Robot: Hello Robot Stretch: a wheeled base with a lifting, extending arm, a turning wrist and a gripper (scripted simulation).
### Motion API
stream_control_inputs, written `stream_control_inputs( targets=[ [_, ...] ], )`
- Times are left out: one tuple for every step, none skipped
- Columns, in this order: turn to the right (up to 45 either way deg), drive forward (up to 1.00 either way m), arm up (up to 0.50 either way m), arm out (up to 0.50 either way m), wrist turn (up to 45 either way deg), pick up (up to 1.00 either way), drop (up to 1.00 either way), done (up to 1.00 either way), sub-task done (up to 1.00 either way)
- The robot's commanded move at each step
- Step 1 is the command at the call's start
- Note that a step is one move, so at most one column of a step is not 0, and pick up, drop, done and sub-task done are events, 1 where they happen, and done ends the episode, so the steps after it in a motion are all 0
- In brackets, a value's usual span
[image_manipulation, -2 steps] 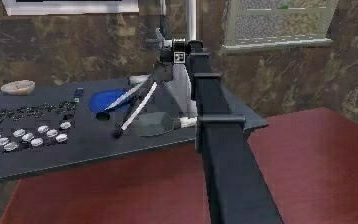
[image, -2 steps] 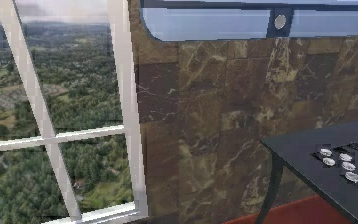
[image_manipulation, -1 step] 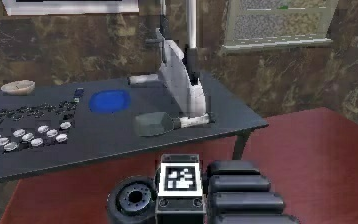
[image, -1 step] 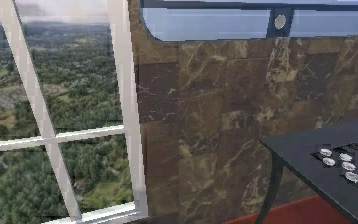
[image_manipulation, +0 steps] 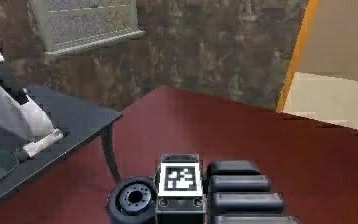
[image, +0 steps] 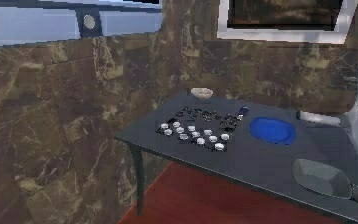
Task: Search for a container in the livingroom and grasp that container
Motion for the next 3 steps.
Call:
stream_control_inputs(
  targets=[
    [9.0,0.00,0.00,0.00,0.0,0.00,0.00,0.00,0.00],
    [0.0,0.30,0.00,0.00,0.0,0.00,0.00,0.00,0.00],
    [-39.0,0.00,0.00,0.00,0.0,0.00,0.00,0.00,0.00]
  ],
)
